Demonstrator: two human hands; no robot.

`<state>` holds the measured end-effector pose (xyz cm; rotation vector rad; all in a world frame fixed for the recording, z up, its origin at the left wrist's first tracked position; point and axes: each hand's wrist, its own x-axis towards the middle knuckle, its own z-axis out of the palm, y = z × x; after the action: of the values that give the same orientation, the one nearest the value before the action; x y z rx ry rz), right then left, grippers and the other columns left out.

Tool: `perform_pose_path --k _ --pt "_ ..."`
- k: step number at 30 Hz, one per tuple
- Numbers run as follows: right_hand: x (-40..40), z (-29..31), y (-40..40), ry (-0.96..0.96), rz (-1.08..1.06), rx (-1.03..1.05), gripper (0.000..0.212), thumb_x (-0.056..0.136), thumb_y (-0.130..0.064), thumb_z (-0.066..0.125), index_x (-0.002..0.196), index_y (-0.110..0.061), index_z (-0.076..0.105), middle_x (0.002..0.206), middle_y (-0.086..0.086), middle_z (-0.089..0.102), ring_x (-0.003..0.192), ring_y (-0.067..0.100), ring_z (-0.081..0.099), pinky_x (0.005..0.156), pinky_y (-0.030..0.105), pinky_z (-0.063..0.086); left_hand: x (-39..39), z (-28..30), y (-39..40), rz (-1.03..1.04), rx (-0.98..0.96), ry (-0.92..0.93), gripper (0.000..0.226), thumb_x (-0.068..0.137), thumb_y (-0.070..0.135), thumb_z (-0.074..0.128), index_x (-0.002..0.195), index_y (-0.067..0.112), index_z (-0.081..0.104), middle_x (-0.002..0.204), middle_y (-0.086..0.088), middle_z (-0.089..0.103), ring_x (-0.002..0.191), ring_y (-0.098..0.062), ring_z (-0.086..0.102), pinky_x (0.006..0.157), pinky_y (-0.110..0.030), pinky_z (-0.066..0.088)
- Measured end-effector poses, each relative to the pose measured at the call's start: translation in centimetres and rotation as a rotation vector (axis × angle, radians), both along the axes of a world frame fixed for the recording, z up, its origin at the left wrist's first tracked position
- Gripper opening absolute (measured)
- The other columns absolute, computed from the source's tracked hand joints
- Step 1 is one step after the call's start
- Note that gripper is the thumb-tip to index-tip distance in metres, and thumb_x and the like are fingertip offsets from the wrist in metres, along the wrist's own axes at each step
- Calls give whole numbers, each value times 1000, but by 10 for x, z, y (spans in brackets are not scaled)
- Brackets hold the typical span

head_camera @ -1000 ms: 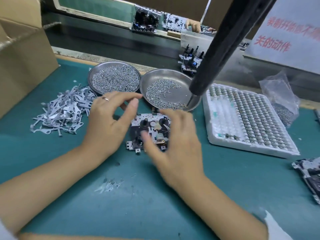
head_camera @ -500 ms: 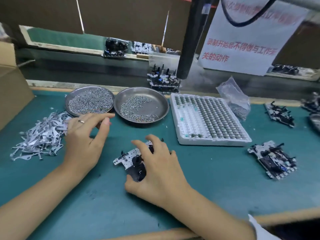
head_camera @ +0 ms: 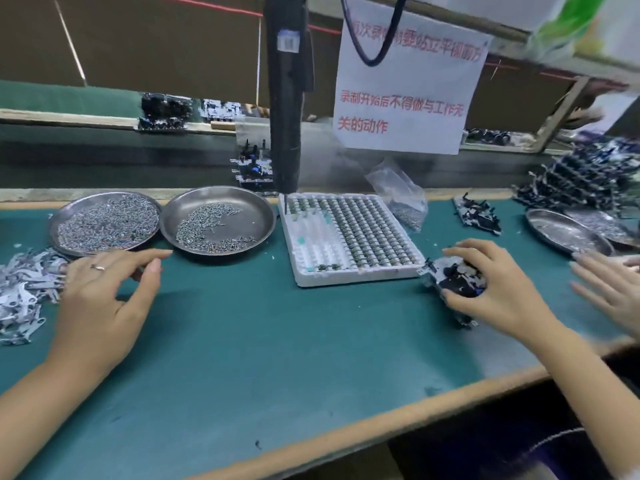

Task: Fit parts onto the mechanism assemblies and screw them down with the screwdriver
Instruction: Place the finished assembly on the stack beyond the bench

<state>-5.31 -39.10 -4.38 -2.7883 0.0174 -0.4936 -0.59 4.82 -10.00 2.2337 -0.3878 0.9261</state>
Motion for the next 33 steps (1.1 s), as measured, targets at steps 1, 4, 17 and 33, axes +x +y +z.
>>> perform_pose_path --k 1,4,17,33 --pt "4 -2 -11 40 15 -7 55 66 -14 82 118 -20 64 124 2 55 113 25 50 98 39 38 0 -1 1 1 -1 4 33 94 30 44 102 10 69 76 -6 64 84 -15 57 87 -59 41" --pt "13 -10 -25 129 18 -34 50 73 -13 77 121 -21 62 127 5 55 121 29 47 104 50 31 0 -2 3 10 -1 24 36 94 32 43 102 10 69 77 -6 64 88 0 52 90 -56 40" --pt "-2 -46 159 -73 706 55 16 81 -8 63 94 -9 72 89 2 68 81 23 63 67 33 53 -3 3 -4 53 63 -52 31 91 26 47 98 8 71 80 -6 67 80 -16 54 84 -44 38" --pt "94 -62 246 -241 567 619 26 82 -11 54 99 -15 73 79 -4 69 64 8 54 65 28 49 176 69 -72 68 296 383 48 93 35 56 138 21 45 139 -4 47 124 -24 47 104 -41 37"
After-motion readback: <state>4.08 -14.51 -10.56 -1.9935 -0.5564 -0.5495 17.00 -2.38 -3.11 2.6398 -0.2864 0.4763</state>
